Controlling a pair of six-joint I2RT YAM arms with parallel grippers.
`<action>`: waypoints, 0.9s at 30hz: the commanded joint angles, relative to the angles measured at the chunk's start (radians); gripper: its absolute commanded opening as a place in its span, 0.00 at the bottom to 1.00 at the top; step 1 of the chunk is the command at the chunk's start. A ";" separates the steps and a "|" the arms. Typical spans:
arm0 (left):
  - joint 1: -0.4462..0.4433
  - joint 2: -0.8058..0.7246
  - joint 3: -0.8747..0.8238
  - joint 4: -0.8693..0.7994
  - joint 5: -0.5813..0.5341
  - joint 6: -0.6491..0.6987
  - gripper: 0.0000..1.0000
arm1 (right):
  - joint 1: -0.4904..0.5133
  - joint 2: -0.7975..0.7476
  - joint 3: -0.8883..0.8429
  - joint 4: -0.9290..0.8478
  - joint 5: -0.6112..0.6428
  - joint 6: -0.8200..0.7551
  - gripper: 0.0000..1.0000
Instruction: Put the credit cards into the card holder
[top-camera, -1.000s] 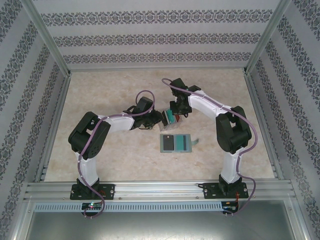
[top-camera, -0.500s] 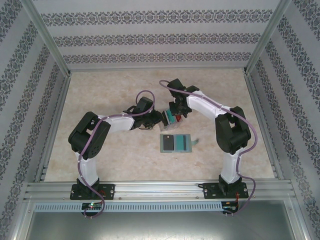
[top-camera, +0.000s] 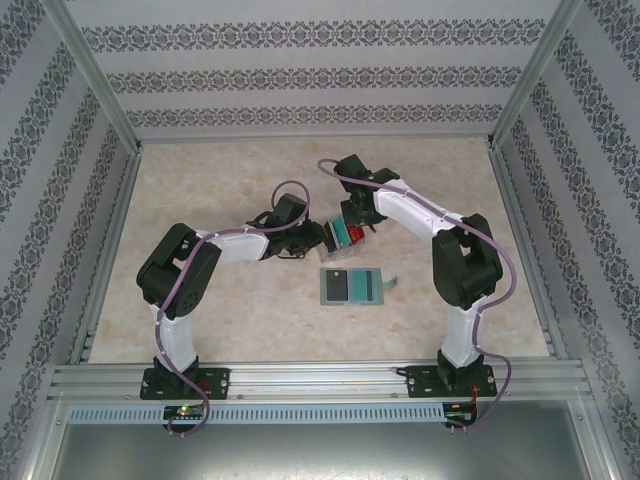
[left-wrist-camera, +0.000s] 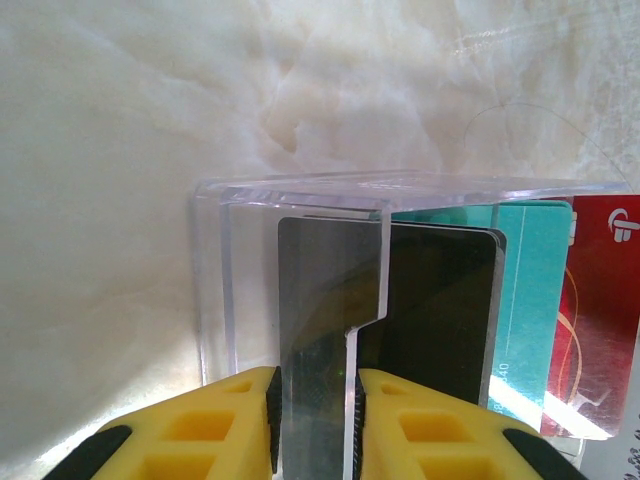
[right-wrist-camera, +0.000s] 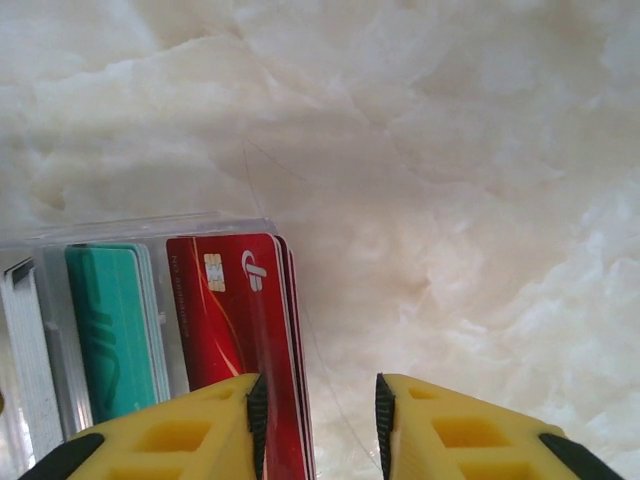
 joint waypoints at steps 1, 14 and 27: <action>0.007 -0.016 -0.021 -0.023 -0.006 -0.009 0.27 | 0.000 0.035 0.025 -0.030 0.015 -0.020 0.36; 0.006 -0.017 -0.021 -0.028 -0.007 -0.009 0.27 | -0.001 0.037 0.015 -0.022 -0.002 -0.010 0.38; 0.007 -0.023 -0.030 -0.025 -0.011 -0.007 0.27 | -0.009 0.026 0.009 -0.020 0.037 -0.002 0.42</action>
